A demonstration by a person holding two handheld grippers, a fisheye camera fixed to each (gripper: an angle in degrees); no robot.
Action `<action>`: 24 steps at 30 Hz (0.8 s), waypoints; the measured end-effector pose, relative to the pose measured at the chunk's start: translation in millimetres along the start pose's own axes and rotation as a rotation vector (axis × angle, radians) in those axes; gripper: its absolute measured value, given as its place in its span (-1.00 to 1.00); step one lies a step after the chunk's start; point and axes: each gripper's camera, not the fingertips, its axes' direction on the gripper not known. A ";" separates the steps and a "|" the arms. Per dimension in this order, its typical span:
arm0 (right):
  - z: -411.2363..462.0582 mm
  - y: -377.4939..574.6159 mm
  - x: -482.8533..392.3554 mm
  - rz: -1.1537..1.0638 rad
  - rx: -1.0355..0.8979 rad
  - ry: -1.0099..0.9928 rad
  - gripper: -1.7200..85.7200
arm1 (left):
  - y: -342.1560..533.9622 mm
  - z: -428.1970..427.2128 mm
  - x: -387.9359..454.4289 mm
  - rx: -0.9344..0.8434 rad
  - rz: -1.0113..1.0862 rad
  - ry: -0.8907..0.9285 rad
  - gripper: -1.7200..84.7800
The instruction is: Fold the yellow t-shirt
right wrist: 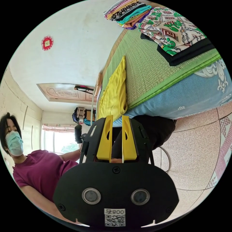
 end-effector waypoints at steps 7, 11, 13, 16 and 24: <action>10.4 -4.0 1.1 0.010 -0.016 0.070 -0.76 | 2.3 -2.1 6.0 0.002 0.015 0.011 -0.87; 16.8 -10.2 8.7 0.028 -0.019 0.096 -0.74 | -0.1 -4.3 11.6 0.019 0.022 0.009 -0.83; 20.3 -12.9 13.4 0.036 -0.022 0.091 -0.74 | -4.2 -6.5 16.3 0.029 0.021 -0.013 -0.79; 26.9 -17.2 18.5 0.040 -0.035 0.088 -0.74 | -11.5 -4.9 20.6 0.006 0.015 -0.050 -0.80; 34.8 -25.9 30.4 0.039 -0.041 0.069 -0.74 | -20.0 -4.8 35.0 0.003 0.036 -0.043 -0.85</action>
